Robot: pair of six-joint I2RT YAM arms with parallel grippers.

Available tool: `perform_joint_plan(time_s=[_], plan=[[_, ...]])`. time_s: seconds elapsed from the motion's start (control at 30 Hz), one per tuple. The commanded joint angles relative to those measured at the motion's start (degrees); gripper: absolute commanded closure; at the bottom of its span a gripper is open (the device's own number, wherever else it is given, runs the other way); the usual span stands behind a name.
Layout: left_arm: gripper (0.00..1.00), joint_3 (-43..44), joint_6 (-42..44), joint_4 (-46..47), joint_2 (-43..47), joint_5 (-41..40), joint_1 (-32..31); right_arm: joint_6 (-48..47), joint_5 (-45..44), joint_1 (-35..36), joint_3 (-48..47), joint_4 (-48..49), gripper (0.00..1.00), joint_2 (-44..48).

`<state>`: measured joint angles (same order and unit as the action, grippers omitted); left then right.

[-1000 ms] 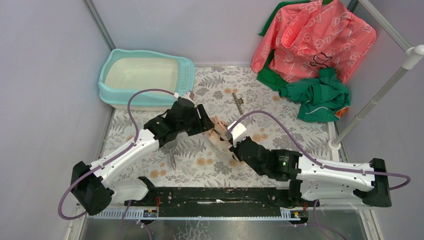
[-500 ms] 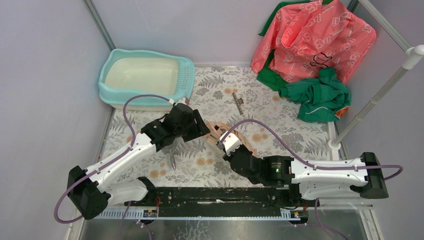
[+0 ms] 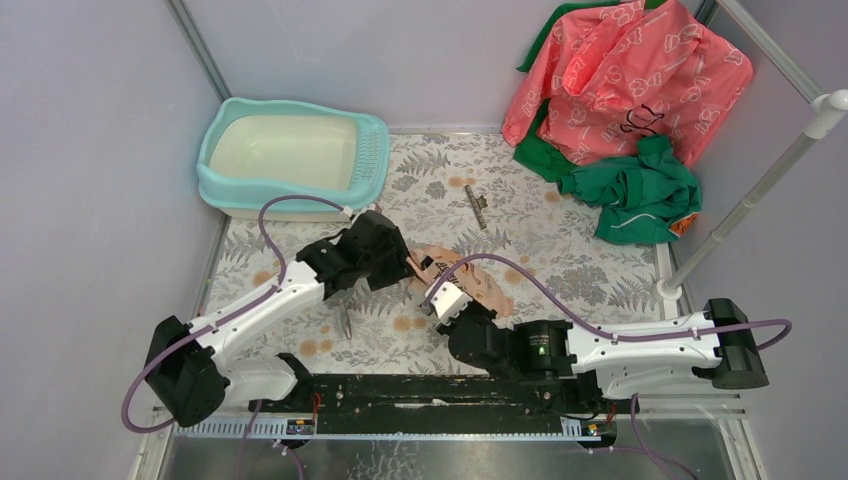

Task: Fill the litter box with clean litter
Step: Open the cat litter bag at the center of the board.

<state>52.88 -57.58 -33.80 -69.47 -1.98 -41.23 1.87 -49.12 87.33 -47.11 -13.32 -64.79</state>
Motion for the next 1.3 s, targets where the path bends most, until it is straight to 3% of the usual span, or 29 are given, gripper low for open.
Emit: perform_joint_plan(time_s=[0.0, 0.07, 0.13, 0.23, 0.5, 0.67, 0.93, 1.07, 1.27], plan=[[0.37, -0.5, -1.4, 2.9, -1.9, -1.0, -0.4, -1.1, -4.5, 1.7, -3.2, 4.6, 1.00, 0.0], [0.44, -0.9, -1.4, 4.7, -2.6, -0.1, -0.4, -1.1, -5.1, 2.0, -3.0, 4.7, 1.00, 0.3], [0.74, -1.0, -0.9, 6.1, -3.3, 1.3, -0.4, -1.1, -5.6, 2.3, -2.7, 4.6, 1.00, 0.6], [0.99, -1.2, -0.4, 6.6, -3.7, 3.2, -0.4, -1.1, -6.8, 2.3, -2.5, 4.1, 1.00, 0.9], [1.00, -1.9, -0.7, 6.8, 1.8, 5.3, -0.6, -1.6, -9.9, 2.2, -1.2, 4.8, 1.00, 3.5], [1.00, 4.7, 0.9, 6.6, 0.2, 7.1, -0.6, -7.0, -7.3, -0.5, -2.1, 7.1, 1.00, 8.4], [1.00, 23.2, 5.6, 2.6, -9.5, 10.3, 0.0, -13.8, 3.6, -12.9, -4.8, 10.7, 1.00, 12.5], [1.00, 33.9, 7.9, -0.8, -15.6, 12.5, 0.8, -15.3, 10.2, -19.8, -7.5, 11.3, 1.00, 10.1], [1.00, 47.5, 10.9, -4.5, -25.2, 14.9, 4.1, -15.5, 20.5, -35.4, -10.6, 12.7, 1.00, 3.7]])
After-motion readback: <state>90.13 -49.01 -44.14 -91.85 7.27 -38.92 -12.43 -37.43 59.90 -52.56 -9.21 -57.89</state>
